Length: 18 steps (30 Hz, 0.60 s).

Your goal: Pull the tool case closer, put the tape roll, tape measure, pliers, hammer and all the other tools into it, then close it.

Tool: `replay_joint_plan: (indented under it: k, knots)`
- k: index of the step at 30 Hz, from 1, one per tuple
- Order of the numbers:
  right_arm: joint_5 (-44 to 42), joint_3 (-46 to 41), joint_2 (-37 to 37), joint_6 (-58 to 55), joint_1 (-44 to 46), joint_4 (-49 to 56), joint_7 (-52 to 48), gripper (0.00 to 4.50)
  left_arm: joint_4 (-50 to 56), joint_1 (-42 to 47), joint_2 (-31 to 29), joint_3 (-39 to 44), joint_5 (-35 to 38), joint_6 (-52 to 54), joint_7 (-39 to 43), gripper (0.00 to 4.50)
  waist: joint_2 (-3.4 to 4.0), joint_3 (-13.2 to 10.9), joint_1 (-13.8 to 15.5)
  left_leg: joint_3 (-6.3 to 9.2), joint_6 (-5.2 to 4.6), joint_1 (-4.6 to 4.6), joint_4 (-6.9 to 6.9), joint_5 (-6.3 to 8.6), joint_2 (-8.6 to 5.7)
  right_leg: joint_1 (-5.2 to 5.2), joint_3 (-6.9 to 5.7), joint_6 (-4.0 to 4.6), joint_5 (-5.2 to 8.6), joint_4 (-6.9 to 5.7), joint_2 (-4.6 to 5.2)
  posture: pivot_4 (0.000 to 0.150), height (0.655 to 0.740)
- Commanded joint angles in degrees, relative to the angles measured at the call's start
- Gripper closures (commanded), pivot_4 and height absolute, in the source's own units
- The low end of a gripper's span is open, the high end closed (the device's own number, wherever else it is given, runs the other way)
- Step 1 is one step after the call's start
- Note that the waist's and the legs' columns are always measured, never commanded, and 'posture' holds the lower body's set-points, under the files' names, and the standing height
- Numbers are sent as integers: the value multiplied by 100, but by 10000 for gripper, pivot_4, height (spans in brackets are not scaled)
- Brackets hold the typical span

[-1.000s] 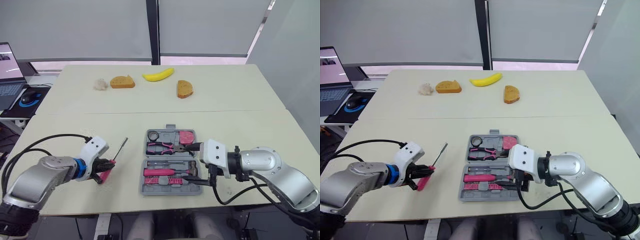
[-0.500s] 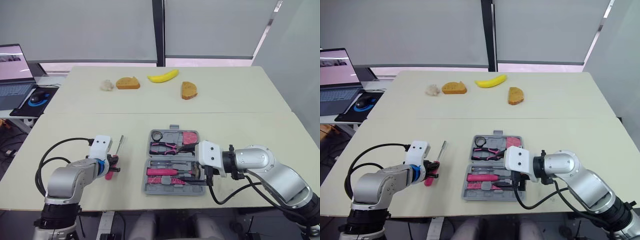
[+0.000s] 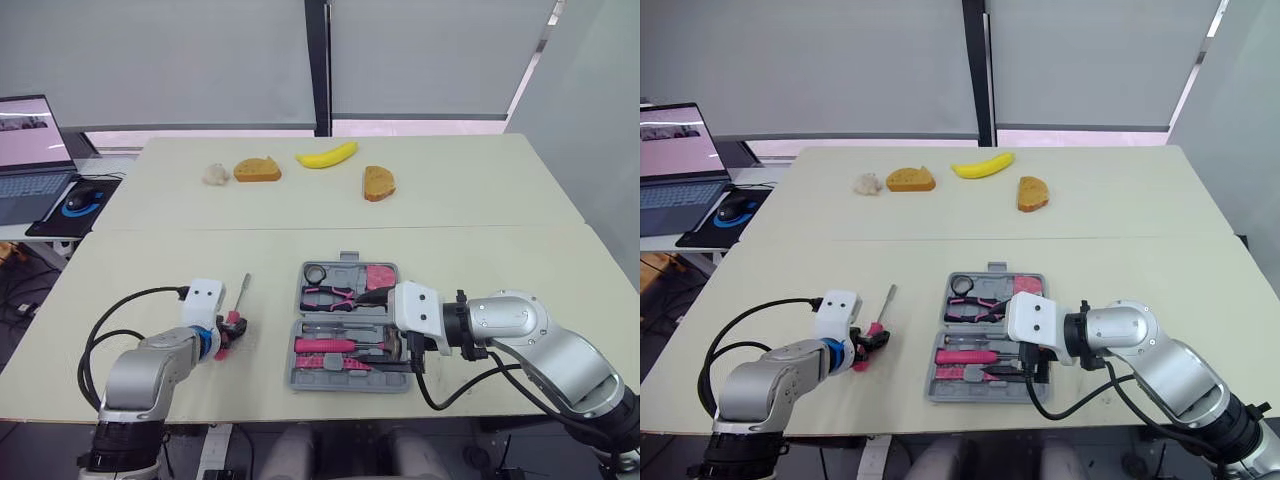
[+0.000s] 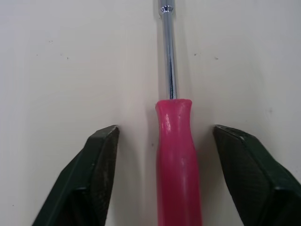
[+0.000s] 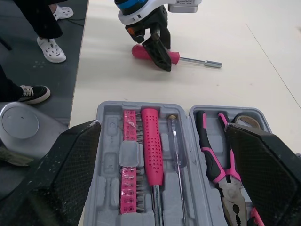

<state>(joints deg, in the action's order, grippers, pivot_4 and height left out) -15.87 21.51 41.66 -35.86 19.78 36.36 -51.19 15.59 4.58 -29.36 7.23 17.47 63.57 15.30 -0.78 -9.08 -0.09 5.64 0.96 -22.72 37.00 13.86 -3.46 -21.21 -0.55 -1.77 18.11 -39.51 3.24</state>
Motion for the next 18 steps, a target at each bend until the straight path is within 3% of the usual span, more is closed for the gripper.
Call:
replay_joint_plan:
  k: [1,5,7,12,18]
  knots:
    - [-55,-163,10,32,13,189,-12,0,727,-348,-244,383,223,-280,418,258,-4,-2,-2,1,0,-3,0,0,0,-3,0,1,0,1,0,1500,7400]
    - [-53,-181,11,47,-16,176,-5,0,923,-855,-182,781,547,-1051,977,258,-4,-2,0,1,1,-10,-1,0,3,-8,0,6,-3,14,0,1500,7400]
    - [-53,-195,12,60,-33,164,-2,0,781,-1052,-197,775,371,-1797,1127,258,-4,-2,5,1,1,-10,-3,0,4,-6,-1,12,-6,20,0,1500,7400]
    - [-20,-185,0,117,-54,92,-1,0,-17,-1053,197,529,52,-2784,975,258,-4,-2,28,2,0,-12,-5,1,6,4,-7,22,-13,47,-1,1500,7400]
    - [8,-147,-27,152,-2,27,-18,0,-730,-565,576,370,-210,-2905,589,258,-15,-3,42,5,-1,-16,-4,1,5,3,-11,18,-16,47,-3,1500,7400]
